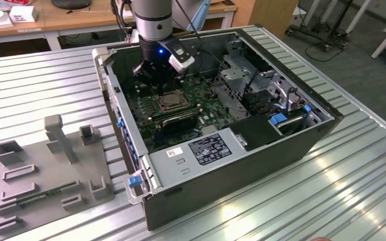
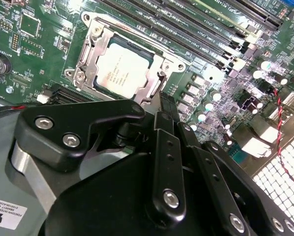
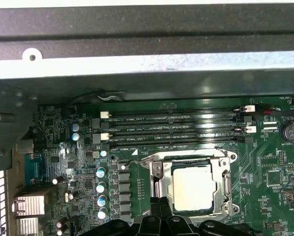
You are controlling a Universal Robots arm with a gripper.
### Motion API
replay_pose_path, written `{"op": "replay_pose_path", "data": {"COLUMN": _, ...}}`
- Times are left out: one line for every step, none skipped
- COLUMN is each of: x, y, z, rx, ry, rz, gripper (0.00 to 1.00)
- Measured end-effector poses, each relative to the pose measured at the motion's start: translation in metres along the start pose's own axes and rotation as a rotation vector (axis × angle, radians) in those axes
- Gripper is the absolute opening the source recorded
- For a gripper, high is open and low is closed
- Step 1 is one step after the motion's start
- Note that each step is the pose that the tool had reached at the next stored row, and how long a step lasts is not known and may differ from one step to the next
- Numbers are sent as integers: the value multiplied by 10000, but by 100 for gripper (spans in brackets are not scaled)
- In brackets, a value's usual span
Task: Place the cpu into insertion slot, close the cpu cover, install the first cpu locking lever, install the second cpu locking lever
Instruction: 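Install the first cpu locking lever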
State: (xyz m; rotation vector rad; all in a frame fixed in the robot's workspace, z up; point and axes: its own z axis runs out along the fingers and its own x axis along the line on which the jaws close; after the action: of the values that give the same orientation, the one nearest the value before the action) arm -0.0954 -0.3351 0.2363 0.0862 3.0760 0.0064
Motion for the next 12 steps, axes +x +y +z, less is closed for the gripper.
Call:
{"op": "replay_pose_path", "data": {"x": 0, "y": 0, "z": -5, "rx": 2, "ry": 1, "rz": 0, "gripper": 10}}
{"op": "replay_pose_path", "data": {"x": 0, "y": 0, "z": -13, "rx": 2, "ry": 1, "rz": 0, "gripper": 10}}
{"op": "replay_pose_path", "data": {"x": -2, "y": 0, "z": -24, "rx": 1, "ry": 1, "rz": 0, "gripper": 10}}
{"op": "replay_pose_path", "data": {"x": -2, "y": 0, "z": -39, "rx": 2, "ry": 1, "rz": 0, "gripper": 10}}
{"op": "replay_pose_path", "data": {"x": -3, "y": 0, "z": -55, "rx": 0, "ry": 0, "rz": 0, "gripper": 10}}
{"op": "replay_pose_path", "data": {"x": -6, "y": 1, "z": -88, "rx": 0, "ry": 0, "rz": 1, "gripper": 10}}
{"op": "replay_pose_path", "data": {"x": -7, "y": 1, "z": -104, "rx": 1, "ry": 0, "rz": 0, "gripper": 10}}
{"op": "replay_pose_path", "data": {"x": -8, "y": 1, "z": -120, "rx": 0, "ry": 0, "rz": 0, "gripper": 10}}
{"op": "replay_pose_path", "data": {"x": -9, "y": 1, "z": -137, "rx": 0, "ry": 0, "rz": 0, "gripper": 10}}
{"op": "replay_pose_path", "data": {"x": -10, "y": 1, "z": -152, "rx": 0, "ry": 0, "rz": 0, "gripper": 10}}
{"op": "replay_pose_path", "data": {"x": -11, "y": 1, "z": -165, "rx": 0, "ry": 0, "rz": 0, "gripper": 10}}
{"op": "replay_pose_path", "data": {"x": -11, "y": 1, "z": -175, "rx": 1, "ry": 0, "rz": 0, "gripper": 10}}
